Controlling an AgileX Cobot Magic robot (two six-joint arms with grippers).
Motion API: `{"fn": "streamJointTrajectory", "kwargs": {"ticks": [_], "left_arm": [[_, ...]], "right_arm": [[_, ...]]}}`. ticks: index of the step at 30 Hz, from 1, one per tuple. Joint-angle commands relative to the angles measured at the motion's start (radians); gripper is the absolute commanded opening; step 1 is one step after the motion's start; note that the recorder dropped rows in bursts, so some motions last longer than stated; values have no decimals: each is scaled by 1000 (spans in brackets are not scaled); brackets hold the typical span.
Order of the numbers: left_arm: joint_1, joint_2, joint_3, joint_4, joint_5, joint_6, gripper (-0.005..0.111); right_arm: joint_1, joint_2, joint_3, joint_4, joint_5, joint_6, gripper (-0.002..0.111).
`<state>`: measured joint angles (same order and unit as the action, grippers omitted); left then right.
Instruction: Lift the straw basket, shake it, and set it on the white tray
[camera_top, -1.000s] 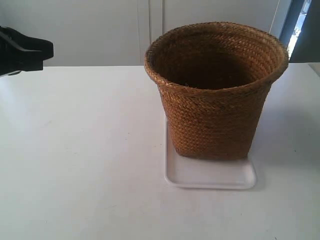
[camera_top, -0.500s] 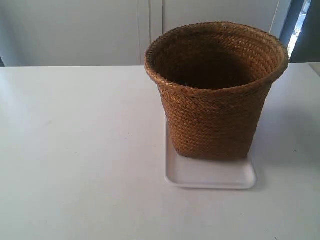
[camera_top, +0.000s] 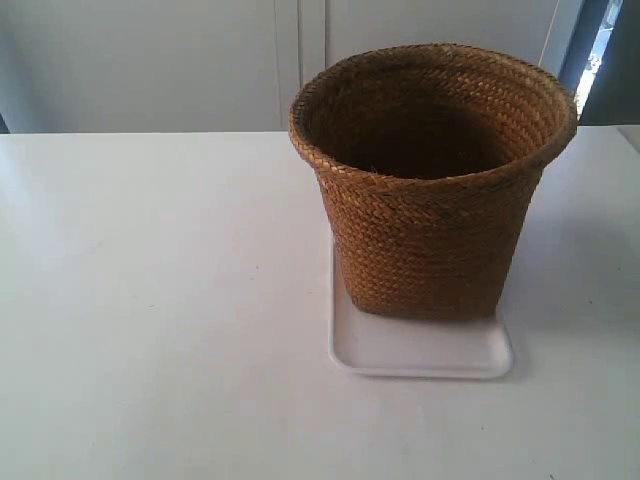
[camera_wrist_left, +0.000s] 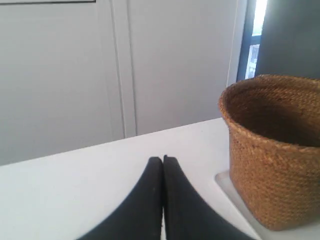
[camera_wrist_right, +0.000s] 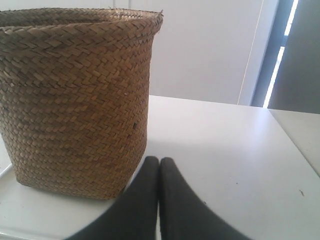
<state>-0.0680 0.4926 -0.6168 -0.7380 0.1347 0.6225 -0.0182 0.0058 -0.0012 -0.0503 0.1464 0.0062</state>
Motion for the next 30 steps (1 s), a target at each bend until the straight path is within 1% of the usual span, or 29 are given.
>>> {"fn": "streamJointTrajectory", "kwargs": {"ticks": [1, 8, 13, 19, 30], "left_arm": [[17, -42, 101, -23, -46, -15, 0], [17, -39, 158, -23, -42, -17, 0], [17, -46, 162, -23, -34, -23, 0], [17, -98, 162, -31, -30, -23, 0], [17, -102, 162, -43, -30, -23, 0]], "right_arm": [[-8, -6, 1, -1, -12, 5, 0], [-8, -6, 1, -1, -12, 5, 0], [-8, -6, 1, -1, -12, -13, 0], [-8, -6, 1, -1, -12, -13, 0], [-8, -6, 1, -1, -12, -13, 0]]}}
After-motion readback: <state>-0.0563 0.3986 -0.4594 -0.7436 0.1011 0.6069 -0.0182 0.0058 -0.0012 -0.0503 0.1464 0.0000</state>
